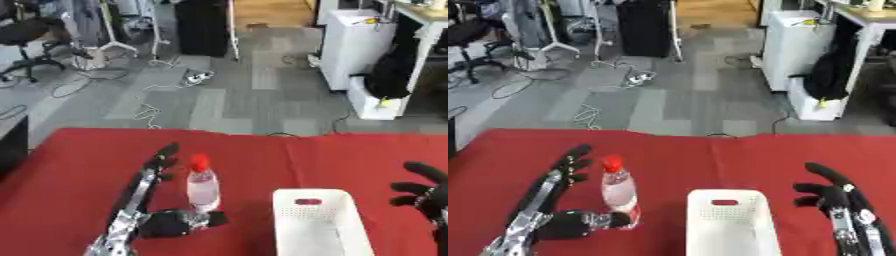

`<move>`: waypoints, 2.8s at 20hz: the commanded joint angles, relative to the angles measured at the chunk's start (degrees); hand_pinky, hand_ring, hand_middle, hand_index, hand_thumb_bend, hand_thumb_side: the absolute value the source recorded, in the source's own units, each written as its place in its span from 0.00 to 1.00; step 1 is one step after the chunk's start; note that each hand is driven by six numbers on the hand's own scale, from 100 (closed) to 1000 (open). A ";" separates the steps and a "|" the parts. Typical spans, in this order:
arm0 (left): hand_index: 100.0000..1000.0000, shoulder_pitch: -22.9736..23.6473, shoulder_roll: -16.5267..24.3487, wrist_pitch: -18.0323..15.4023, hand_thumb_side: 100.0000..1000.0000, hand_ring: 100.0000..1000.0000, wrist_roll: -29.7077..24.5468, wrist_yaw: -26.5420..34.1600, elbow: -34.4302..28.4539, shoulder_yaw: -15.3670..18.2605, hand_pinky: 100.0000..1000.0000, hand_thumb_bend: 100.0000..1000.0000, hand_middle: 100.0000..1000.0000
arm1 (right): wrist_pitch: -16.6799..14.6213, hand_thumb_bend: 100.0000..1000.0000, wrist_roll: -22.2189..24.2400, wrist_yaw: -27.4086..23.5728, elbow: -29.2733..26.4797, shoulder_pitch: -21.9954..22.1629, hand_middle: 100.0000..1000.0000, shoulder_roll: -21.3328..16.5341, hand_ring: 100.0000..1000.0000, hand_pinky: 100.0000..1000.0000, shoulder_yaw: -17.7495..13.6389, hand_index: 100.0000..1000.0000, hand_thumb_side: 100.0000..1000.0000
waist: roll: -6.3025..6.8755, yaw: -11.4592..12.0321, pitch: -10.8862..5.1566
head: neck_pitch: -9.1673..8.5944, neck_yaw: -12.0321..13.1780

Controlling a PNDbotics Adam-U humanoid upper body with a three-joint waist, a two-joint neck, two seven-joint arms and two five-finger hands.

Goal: Pick up objects on the table and place them in the box.

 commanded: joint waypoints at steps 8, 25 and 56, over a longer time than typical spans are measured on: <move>0.95 -2.89 0.35 -7.54 0.33 0.87 0.04 0.98 7.41 -0.73 0.74 0.95 0.87 | 0.19 0.00 0.45 -0.84 -0.76 -0.83 0.80 -0.47 0.64 0.55 0.20 0.84 0.81 | -0.04 -0.42 -0.27 | -0.29 0.67; 0.97 -5.51 2.52 -10.55 0.44 0.90 7.02 -3.35 13.74 1.21 0.78 0.92 0.89 | 0.16 0.00 1.05 -1.94 -0.52 -0.72 0.80 -0.31 0.63 0.55 0.27 0.84 0.82 | -0.30 -0.36 -0.31 | -0.93 0.95; 0.91 -12.20 -1.87 -15.68 0.45 0.80 11.57 -2.43 27.78 -0.16 0.69 0.90 0.77 | 0.19 0.00 1.92 -2.73 -0.34 -1.29 0.80 -0.15 0.64 0.56 0.66 0.85 0.82 | 0.29 -2.84 0.13 | -1.53 0.65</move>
